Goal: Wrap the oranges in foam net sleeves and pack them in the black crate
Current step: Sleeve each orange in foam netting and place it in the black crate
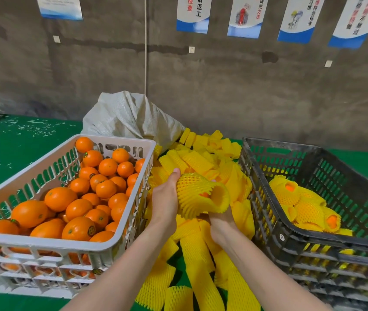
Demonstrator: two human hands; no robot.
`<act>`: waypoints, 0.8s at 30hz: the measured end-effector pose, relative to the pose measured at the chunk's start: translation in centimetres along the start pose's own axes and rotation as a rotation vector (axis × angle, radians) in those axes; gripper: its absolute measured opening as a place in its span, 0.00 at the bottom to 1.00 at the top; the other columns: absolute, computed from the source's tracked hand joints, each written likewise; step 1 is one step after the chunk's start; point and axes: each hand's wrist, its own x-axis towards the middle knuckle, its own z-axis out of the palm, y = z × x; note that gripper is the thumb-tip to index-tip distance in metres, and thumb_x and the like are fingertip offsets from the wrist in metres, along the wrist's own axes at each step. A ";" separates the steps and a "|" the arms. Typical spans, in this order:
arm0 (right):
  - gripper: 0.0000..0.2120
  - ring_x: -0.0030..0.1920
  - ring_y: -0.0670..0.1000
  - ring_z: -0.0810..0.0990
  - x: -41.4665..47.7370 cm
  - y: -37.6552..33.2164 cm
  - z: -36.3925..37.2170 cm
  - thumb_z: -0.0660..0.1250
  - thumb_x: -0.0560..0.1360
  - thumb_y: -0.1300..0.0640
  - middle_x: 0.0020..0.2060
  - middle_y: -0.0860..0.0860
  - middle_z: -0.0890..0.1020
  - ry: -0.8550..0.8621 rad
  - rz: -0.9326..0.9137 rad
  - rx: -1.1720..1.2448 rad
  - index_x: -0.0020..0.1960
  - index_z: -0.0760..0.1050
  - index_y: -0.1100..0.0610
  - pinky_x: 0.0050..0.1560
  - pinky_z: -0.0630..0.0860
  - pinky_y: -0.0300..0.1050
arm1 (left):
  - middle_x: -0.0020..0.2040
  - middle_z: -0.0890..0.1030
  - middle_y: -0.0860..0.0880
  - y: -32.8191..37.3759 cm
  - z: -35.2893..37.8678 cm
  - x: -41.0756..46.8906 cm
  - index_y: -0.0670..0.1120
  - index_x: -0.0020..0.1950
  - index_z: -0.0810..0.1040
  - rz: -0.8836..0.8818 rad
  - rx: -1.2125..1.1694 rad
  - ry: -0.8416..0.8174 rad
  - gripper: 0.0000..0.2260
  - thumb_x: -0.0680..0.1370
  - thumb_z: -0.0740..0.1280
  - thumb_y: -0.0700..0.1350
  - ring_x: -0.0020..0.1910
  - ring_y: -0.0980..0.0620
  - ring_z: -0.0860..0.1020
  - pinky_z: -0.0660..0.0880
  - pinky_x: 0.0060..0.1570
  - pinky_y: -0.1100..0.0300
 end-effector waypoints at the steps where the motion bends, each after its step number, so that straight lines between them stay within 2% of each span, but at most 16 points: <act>1: 0.14 0.31 0.50 0.70 0.1 0.2 0.0 0.54 0.82 0.56 0.28 0.50 0.76 0.020 -0.017 -0.011 0.39 0.73 0.53 0.27 0.69 0.37 | 0.32 0.80 0.48 0.0 0.0 0.1 0.49 0.33 0.73 0.003 0.007 0.030 0.15 0.75 0.68 0.55 0.36 0.48 0.81 0.77 0.46 0.51; 3: 0.15 0.31 0.51 0.70 0.1 0.0 -0.3 0.54 0.82 0.58 0.30 0.51 0.75 0.031 0.004 -0.024 0.39 0.73 0.53 0.29 0.70 0.39 | 0.35 0.77 0.45 0.0 0.1 0.1 0.48 0.34 0.72 0.006 0.009 0.068 0.15 0.75 0.68 0.55 0.38 0.46 0.78 0.75 0.44 0.51; 5: 0.16 0.35 0.52 0.76 -0.1 -0.4 -0.6 0.53 0.82 0.49 0.33 0.49 0.81 -0.075 0.103 -0.016 0.43 0.75 0.50 0.35 0.75 0.44 | 0.38 0.74 0.44 -0.2 0.1 0.2 0.50 0.33 0.69 0.046 0.032 0.111 0.16 0.75 0.68 0.55 0.39 0.46 0.73 0.71 0.43 0.51; 7: 0.19 0.41 0.51 0.80 -0.4 -0.5 -0.9 0.49 0.80 0.40 0.35 0.43 0.84 -0.197 0.185 0.001 0.45 0.76 0.46 0.43 0.76 0.51 | 0.32 0.70 0.45 -0.6 -0.1 0.1 0.50 0.28 0.65 0.166 0.125 0.130 0.20 0.75 0.68 0.56 0.34 0.47 0.69 0.66 0.38 0.53; 9: 0.17 0.43 0.49 0.80 -0.6 -0.2 -0.9 0.49 0.79 0.40 0.36 0.39 0.83 -0.215 0.189 0.015 0.45 0.74 0.42 0.45 0.76 0.53 | 0.23 0.64 0.50 -1.0 -0.3 -0.3 0.51 0.23 0.60 0.352 0.279 0.089 0.25 0.74 0.66 0.58 0.26 0.52 0.63 0.60 0.31 0.57; 10: 0.16 0.44 0.50 0.80 -0.6 -0.1 -0.7 0.50 0.78 0.39 0.38 0.41 0.83 -0.199 0.197 0.024 0.45 0.74 0.42 0.47 0.76 0.55 | 0.21 0.61 0.53 -1.1 -0.4 -0.4 0.51 0.21 0.59 0.445 0.361 0.080 0.26 0.74 0.66 0.57 0.23 0.55 0.60 0.58 0.28 0.59; 12: 0.17 0.49 0.54 0.79 -0.5 -0.1 -0.3 0.51 0.75 0.35 0.44 0.46 0.82 -0.161 0.218 0.038 0.48 0.74 0.42 0.55 0.74 0.58 | 0.19 0.60 0.54 -1.3 -0.5 -0.1 0.51 0.21 0.60 0.604 0.494 0.109 0.26 0.75 0.67 0.53 0.21 0.55 0.60 0.56 0.26 0.63; 14: 0.20 0.53 0.57 0.79 -0.3 -0.2 -0.1 0.53 0.73 0.32 0.48 0.50 0.82 -0.154 0.240 0.062 0.52 0.74 0.43 0.58 0.73 0.61 | 0.21 0.62 0.54 -1.5 -0.4 0.1 0.49 0.24 0.63 0.669 0.548 0.175 0.24 0.76 0.68 0.51 0.22 0.56 0.62 0.59 0.26 0.64; 16: 0.22 0.52 0.58 0.79 0.0 -0.2 -0.1 0.56 0.71 0.32 0.49 0.52 0.83 -0.159 0.259 0.091 0.52 0.77 0.45 0.57 0.74 0.60 | 0.23 0.63 0.54 -1.9 -0.3 0.3 0.48 0.26 0.64 0.627 0.500 0.216 0.22 0.76 0.67 0.50 0.23 0.57 0.64 0.61 0.26 0.65; 18: 0.20 0.52 0.58 0.79 0.2 -0.3 -0.1 0.60 0.70 0.35 0.49 0.54 0.83 -0.142 0.279 0.132 0.52 0.78 0.47 0.53 0.75 0.55 | 0.23 0.62 0.53 -2.3 -0.1 0.3 0.48 0.25 0.62 0.532 0.365 0.179 0.23 0.78 0.65 0.50 0.23 0.57 0.61 0.57 0.25 0.64; 21: 0.23 0.53 0.58 0.78 0.6 -0.6 -0.4 0.62 0.73 0.41 0.53 0.58 0.81 -0.141 0.331 0.231 0.60 0.76 0.55 0.51 0.75 0.51 | 0.23 0.60 0.50 -2.3 -0.3 0.5 0.50 0.24 0.60 0.400 0.247 0.107 0.25 0.80 0.61 0.51 0.25 0.53 0.59 0.56 0.28 0.57; 24: 0.24 0.54 0.59 0.77 0.7 -0.9 -0.8 0.62 0.74 0.42 0.54 0.60 0.80 -0.177 0.371 0.314 0.62 0.74 0.57 0.56 0.73 0.54 | 0.28 0.64 0.43 -2.3 -0.6 0.7 0.43 0.28 0.64 0.381 0.258 -0.029 0.22 0.78 0.60 0.54 0.29 0.46 0.62 0.59 0.30 0.55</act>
